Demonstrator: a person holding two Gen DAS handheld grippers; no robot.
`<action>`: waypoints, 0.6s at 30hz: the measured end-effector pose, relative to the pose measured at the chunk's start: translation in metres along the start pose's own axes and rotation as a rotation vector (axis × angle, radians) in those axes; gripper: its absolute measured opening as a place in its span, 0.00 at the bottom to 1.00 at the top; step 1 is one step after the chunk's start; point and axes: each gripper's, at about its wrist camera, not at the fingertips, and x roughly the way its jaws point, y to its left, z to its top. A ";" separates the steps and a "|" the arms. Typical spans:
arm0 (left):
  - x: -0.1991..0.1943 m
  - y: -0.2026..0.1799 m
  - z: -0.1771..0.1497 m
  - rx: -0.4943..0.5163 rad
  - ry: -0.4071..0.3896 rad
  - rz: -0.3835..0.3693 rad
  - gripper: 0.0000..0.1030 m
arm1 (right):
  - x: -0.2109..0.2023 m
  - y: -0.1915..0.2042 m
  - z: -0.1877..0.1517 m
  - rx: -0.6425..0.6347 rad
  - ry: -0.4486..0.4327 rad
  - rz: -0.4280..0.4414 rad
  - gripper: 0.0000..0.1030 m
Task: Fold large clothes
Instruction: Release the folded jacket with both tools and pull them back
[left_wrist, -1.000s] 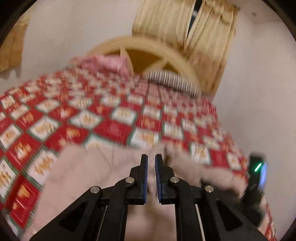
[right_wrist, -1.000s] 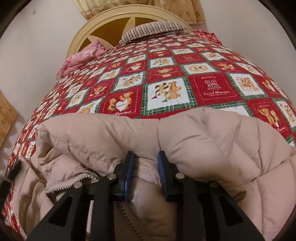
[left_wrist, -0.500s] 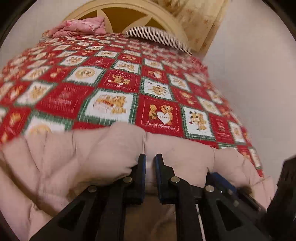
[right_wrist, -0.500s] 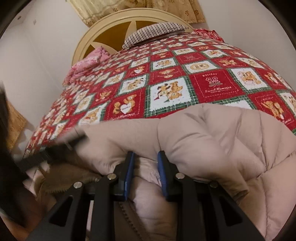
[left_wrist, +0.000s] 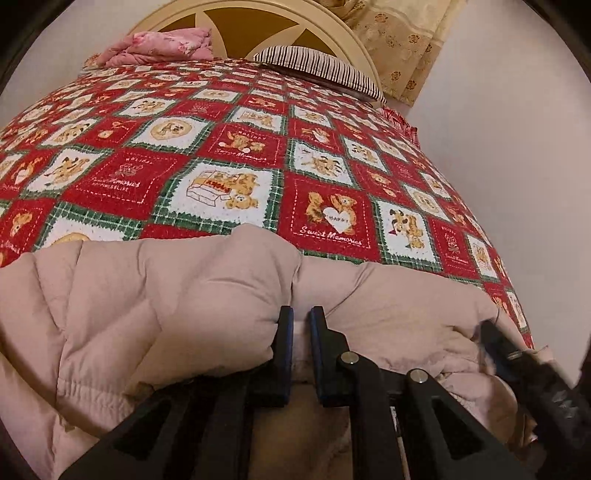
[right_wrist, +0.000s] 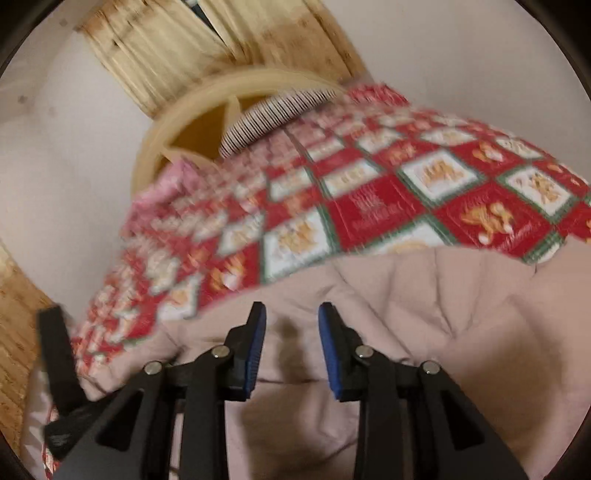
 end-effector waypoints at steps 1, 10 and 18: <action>0.000 0.000 0.000 0.000 0.000 0.000 0.10 | 0.009 0.000 -0.001 -0.002 0.046 -0.014 0.31; 0.001 -0.006 -0.001 0.040 -0.002 0.045 0.10 | 0.024 0.013 -0.003 -0.117 0.115 -0.152 0.29; 0.002 -0.005 0.000 0.037 -0.002 0.043 0.10 | 0.029 0.020 -0.010 -0.184 0.104 -0.236 0.28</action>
